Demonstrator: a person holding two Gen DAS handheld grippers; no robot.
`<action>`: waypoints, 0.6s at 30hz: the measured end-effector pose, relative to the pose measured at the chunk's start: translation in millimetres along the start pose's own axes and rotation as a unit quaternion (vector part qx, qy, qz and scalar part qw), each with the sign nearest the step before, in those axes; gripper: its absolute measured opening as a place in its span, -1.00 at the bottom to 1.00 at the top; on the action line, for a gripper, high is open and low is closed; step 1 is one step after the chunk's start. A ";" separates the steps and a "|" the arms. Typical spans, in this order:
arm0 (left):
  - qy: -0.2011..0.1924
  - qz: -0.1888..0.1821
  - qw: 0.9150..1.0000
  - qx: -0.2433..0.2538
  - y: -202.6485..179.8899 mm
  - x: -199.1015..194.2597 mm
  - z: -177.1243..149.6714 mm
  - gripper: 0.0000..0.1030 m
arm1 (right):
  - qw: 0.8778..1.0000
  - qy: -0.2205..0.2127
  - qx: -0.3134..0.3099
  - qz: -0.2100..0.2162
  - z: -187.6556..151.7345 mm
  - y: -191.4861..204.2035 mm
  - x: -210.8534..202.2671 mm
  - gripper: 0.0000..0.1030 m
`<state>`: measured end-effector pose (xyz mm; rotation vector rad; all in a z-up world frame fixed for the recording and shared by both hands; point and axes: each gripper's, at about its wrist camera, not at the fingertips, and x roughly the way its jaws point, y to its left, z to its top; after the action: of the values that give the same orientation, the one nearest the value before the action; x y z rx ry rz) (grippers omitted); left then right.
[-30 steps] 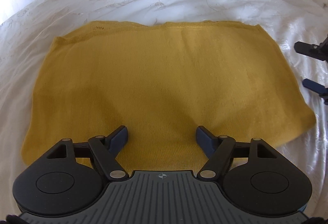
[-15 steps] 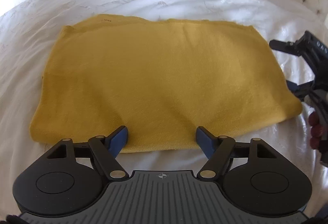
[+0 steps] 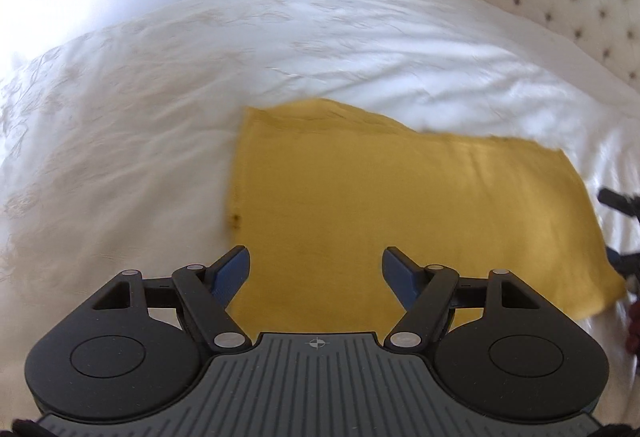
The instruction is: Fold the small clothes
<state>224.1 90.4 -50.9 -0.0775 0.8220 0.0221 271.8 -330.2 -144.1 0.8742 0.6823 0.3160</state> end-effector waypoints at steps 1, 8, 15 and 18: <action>0.000 0.000 1.000 -0.008 8.3 2.1 2.4 0.40 | 1.000 -0.001 -0.002 -0.001 -0.4 0.5 0.0 1.00; -0.003 0.012 0.999 -0.034 55.5 19.3 10.3 0.40 | 1.000 -0.003 -0.024 -0.002 -2.9 3.7 1.8 1.00; 0.006 0.003 0.998 -0.059 90.1 41.3 10.0 0.40 | 0.998 0.002 -0.062 -0.012 -6.9 9.8 4.7 1.00; 0.008 -0.012 0.998 -0.067 101.1 49.1 11.8 0.40 | 0.997 0.009 -0.079 -0.014 -7.3 11.5 6.0 1.00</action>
<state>261.1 191.6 -85.0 -0.2146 0.8355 0.0537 271.6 -315.7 -140.9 0.7118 0.6764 0.3489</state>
